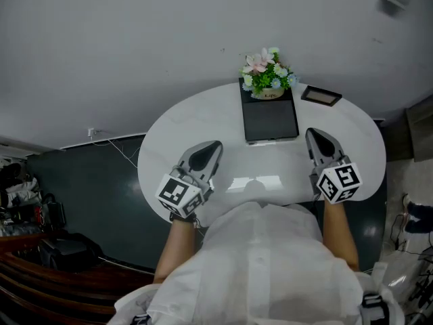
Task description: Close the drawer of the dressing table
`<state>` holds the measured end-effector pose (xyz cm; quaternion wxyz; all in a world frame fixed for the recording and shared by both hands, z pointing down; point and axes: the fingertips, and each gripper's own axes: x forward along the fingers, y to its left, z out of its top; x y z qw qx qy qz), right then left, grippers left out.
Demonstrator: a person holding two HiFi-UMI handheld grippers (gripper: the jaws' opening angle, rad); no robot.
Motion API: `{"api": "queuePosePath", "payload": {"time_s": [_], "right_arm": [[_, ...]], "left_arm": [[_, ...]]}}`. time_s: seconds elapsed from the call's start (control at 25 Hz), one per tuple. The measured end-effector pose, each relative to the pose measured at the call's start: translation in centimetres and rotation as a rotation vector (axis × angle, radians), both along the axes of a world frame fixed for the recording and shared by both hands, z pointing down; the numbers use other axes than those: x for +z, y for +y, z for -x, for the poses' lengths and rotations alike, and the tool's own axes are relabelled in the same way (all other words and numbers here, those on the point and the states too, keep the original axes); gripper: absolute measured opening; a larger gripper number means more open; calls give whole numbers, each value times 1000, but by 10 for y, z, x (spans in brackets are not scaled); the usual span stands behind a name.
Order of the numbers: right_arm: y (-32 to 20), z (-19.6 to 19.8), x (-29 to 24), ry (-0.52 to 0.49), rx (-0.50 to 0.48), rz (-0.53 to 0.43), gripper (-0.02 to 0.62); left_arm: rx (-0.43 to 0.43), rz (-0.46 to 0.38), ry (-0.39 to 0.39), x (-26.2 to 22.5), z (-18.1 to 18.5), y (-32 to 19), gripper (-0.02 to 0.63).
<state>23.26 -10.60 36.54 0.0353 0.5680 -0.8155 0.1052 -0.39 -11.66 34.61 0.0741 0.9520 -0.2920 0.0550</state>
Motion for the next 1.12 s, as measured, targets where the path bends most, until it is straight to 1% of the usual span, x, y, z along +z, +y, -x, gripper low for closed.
{"api": "queuePosePath", "payload": {"time_s": [0.12,0.4,0.68,1.12], "right_arm": [[0,-5,1,13,23,-1,9],[2,-12,6,24,31,10,9],[4,-11,5,40,35,12,9],[2,-9,6,52,34,17,9]], "left_arm": [[-3,-5,-7,-2,1,0,18],[4,-5,-11,-1,-3,1,18],[19,0,-11,0,-6,4,18],[12,7,-7,1,-5,2,18]]}}
